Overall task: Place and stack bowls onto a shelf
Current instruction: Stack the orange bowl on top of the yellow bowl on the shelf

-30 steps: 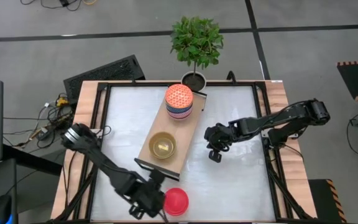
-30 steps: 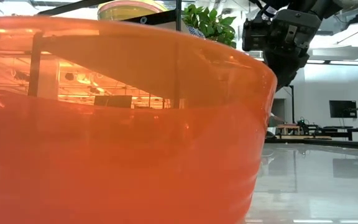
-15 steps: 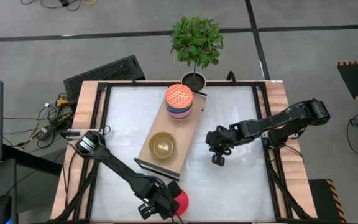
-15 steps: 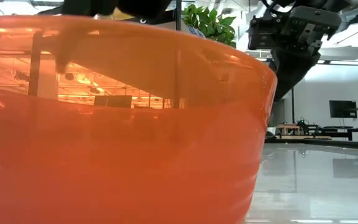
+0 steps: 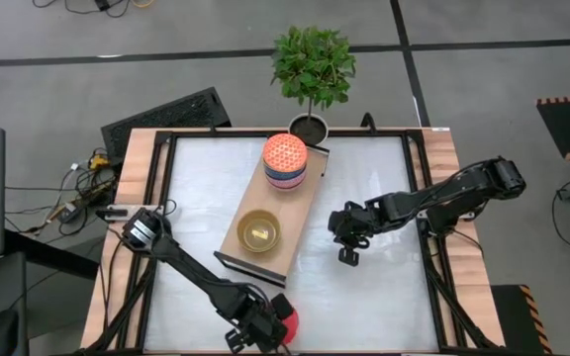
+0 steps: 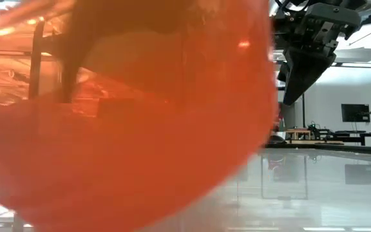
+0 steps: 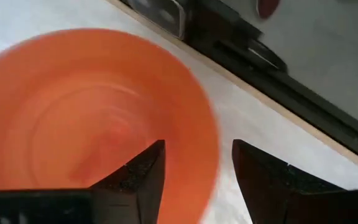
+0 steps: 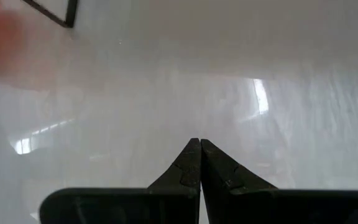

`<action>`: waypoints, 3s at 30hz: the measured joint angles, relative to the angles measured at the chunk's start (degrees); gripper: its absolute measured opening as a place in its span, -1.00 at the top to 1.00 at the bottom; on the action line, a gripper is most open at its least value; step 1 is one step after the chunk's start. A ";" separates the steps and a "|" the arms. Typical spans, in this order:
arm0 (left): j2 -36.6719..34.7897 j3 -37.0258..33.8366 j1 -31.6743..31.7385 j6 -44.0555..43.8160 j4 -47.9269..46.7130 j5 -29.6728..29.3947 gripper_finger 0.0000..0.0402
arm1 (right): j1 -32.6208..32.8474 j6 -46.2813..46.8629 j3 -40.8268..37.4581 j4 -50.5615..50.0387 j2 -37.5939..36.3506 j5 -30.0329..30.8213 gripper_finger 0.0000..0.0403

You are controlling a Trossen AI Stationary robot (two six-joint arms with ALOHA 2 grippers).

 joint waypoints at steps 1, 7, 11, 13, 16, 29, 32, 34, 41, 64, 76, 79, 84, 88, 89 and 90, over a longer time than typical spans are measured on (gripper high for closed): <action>-0.04 -0.06 -0.21 -0.19 -0.29 0.08 0.15 | 0.01 -0.01 -0.01 0.14 0.00 0.01 0.87; -0.04 -0.06 -0.70 -1.70 -0.22 -2.67 0.15 | -0.01 0.24 -1.28 0.79 -0.01 0.03 0.87; -0.04 -0.06 -0.58 -3.75 -0.31 -5.03 0.15 | -0.12 0.45 -1.88 0.81 0.00 0.03 0.87; -0.06 -0.06 -0.36 -3.59 -0.29 -5.87 0.15 | -0.12 0.45 -1.88 1.07 0.00 0.02 0.87; 0.28 -0.06 0.00 -2.23 -0.07 -4.45 0.17 | -0.12 0.46 -1.88 1.13 0.00 0.01 0.87; 1.38 0.48 0.58 -8.64 0.32 -2.38 0.97 | -0.12 1.08 -1.90 1.11 0.00 0.03 0.87; 1.27 2.84 -0.17 -12.99 0.08 -1.40 0.99 | -0.12 1.08 -1.90 1.60 0.00 0.03 0.87; 1.25 4.93 -0.64 -16.61 -0.35 -1.34 1.00 | -0.12 1.08 -1.90 1.91 0.00 0.03 0.87; 1.16 16.55 -2.59 -30.65 -17.02 -1.57 1.00 | -0.12 0.54 -1.90 3.25 0.00 0.03 0.87; -15.02 34.82 1.52 -49.78 -48.58 -37.50 1.00 | -1.74 0.45 -1.92 6.73 -0.02 0.10 0.87; -14.25 26.87 13.43 -50.46 -47.46 -29.33 1.00 | -3.78 1.11 -1.92 6.52 -0.02 0.11 0.87; -14.22 23.51 12.53 -52.54 -45.03 -27.36 1.00 | -3.79 1.10 -1.92 6.31 -0.02 0.11 0.87; -14.23 21.37 10.87 -52.70 -41.88 -27.20 1.00 | -4.12 1.06 -1.92 6.54 -0.02 0.09 0.87; -14.21 21.33 10.65 -52.93 -41.49 -27.00 1.00 | -4.68 1.02 -1.92 6.54 -0.02 0.10 0.87; -14.23 21.36 10.61 -52.76 -41.36 -27.25 1.00 | -4.73 1.04 -1.92 6.55 -0.02 0.10 0.87; -14.23 21.36 10.59 -52.47 -41.50 -27.56 1.00 | -4.75 1.02 -1.92 6.55 -0.02 0.10 0.87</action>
